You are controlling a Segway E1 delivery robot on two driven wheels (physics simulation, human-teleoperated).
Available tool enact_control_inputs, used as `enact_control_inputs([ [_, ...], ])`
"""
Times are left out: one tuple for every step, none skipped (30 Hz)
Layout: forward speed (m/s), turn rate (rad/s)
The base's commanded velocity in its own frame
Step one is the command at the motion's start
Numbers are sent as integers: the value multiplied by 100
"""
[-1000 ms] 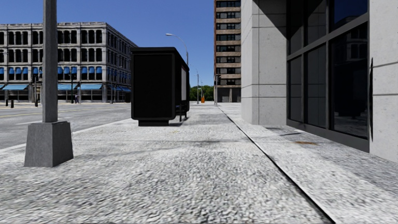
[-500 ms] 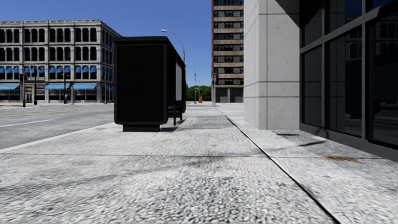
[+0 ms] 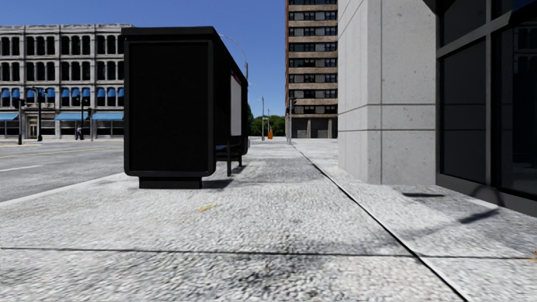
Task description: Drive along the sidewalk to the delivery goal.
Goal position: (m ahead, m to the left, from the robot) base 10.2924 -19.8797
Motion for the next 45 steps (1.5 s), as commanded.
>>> enact_control_inputs([
  [198, 0],
  [198, 0],
  [198, 0],
  [198, 0],
  [198, 0],
  [199, -3],
  [199, -3],
  [199, -12],
  [199, -20],
  [199, -23],
  [199, -23],
  [200, -23],
  [200, -23],
  [200, -23],
  [200, -23],
  [200, -23],
  [200, -24],
  [200, -24],
  [200, -24],
  [200, -24],
  [200, -24],
  [200, -24],
  [200, -24],
  [200, -24],
  [200, -24],
  [200, -24],
  [200, -24],
  [200, -24],
  [200, -24],
  [200, -24],
  [200, -24],
  [200, -24],
  [200, -24],
  [200, -24],
  [200, -24],
  [200, -24],
  [200, -24],
  [200, -24],
  [200, -24],
  [200, -24],
  [200, -24],
  [200, -24],
  [200, -24],
  [200, -24],
  [200, -24],
])
